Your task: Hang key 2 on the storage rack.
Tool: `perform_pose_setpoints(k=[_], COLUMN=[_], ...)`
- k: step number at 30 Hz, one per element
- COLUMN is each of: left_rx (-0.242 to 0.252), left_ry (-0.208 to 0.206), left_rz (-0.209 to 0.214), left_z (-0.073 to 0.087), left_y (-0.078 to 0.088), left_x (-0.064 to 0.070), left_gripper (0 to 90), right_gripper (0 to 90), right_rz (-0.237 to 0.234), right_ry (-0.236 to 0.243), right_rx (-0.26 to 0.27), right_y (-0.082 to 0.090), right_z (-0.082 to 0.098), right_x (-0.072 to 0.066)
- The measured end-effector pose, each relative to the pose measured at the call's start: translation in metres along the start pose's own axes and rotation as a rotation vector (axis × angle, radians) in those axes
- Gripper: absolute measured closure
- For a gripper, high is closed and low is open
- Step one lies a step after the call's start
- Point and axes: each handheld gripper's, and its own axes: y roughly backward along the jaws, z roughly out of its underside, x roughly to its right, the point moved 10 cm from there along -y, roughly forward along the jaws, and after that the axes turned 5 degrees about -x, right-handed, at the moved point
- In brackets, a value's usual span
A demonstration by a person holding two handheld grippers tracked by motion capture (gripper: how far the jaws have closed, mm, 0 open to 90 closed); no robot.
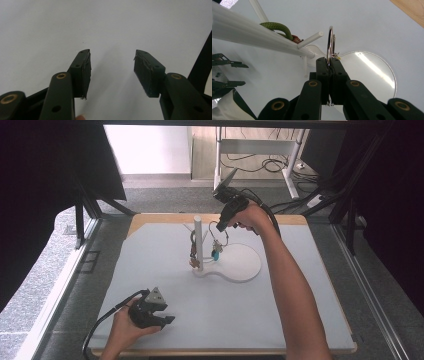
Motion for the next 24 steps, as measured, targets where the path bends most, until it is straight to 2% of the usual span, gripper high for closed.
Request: perform_pose_setpoints(k=[14,24], left_rx=[-0.009,-0.013], left_ry=[-0.004,-0.003], left_rz=[0.004,0.008], left_z=[0.001,0.0], left_y=[-0.001,-0.003], left_x=[0.001,0.002], left_gripper=[48.3,48.2], right_gripper=[87.8,87.7], right_rz=[-0.014,-0.021], right_ry=[0.026,0.039], right_rx=[-0.009,-0.043], right_y=[-0.011,-0.022], right_z=[-0.005,0.0], right_x=[-0.009,-0.015])
